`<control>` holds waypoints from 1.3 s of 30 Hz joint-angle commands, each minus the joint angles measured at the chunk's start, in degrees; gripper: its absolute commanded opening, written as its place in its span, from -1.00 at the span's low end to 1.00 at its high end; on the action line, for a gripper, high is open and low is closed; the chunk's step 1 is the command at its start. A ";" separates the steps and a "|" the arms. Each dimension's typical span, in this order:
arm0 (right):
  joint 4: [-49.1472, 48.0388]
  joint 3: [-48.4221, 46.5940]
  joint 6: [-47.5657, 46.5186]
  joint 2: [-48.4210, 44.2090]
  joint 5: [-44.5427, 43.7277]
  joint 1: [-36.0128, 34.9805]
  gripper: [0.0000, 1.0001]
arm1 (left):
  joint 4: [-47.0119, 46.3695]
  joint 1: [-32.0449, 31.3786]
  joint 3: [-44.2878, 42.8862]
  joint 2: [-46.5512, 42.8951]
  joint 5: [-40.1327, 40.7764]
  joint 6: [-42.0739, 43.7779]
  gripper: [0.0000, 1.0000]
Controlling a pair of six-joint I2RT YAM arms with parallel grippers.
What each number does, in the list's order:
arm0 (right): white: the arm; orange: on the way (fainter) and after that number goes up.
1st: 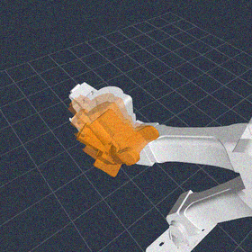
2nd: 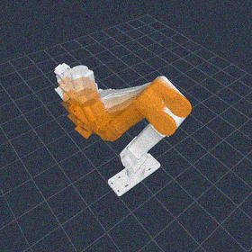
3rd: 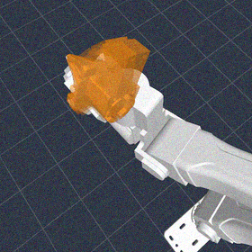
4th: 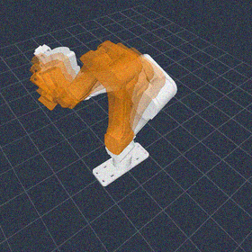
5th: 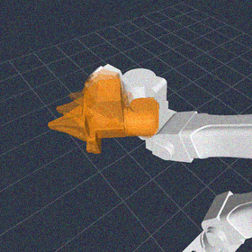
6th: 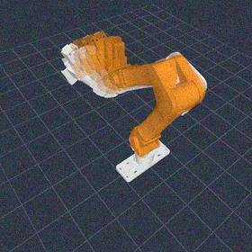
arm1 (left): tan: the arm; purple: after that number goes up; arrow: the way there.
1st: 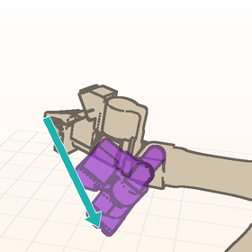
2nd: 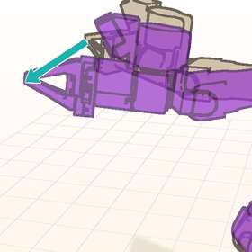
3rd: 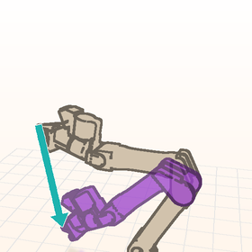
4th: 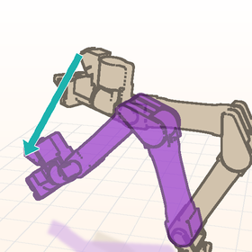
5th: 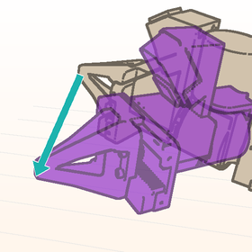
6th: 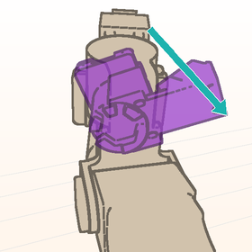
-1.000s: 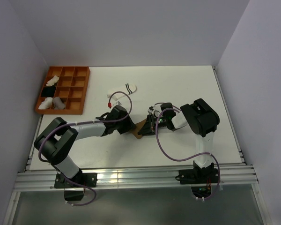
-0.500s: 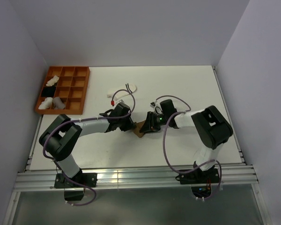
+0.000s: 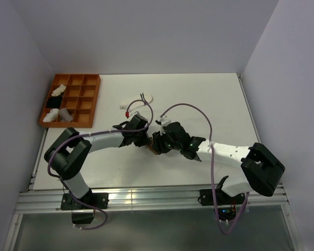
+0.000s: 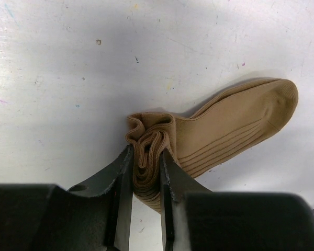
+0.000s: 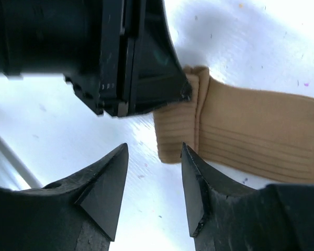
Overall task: Roll the socks
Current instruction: Roll the sock at the center of the board.
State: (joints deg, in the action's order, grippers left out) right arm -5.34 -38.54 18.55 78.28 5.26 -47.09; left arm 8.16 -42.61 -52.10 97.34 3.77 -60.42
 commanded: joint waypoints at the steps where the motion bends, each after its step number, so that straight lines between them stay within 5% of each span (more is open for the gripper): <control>1: 1.74 -1.62 -5.88 1.51 -10.17 -3.69 0.06 | 5.11 -0.81 -0.29 1.19 1.33 2.24 -0.74; 15: 2.88 -5.75 -9.05 8.29 -20.37 -12.32 0.07 | 5.28 -0.81 -0.81 1.36 1.15 2.42 -0.74; 39: 4.12 -8.04 -8.09 12.60 -23.62 -15.22 0.02 | 5.02 -0.98 -0.99 2.24 -0.69 0.92 -0.74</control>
State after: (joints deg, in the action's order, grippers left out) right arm -0.38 -44.58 12.10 90.39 -18.50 -60.99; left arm 9.63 -42.06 -52.62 97.47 2.85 -59.83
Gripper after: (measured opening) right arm 0.512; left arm 0.258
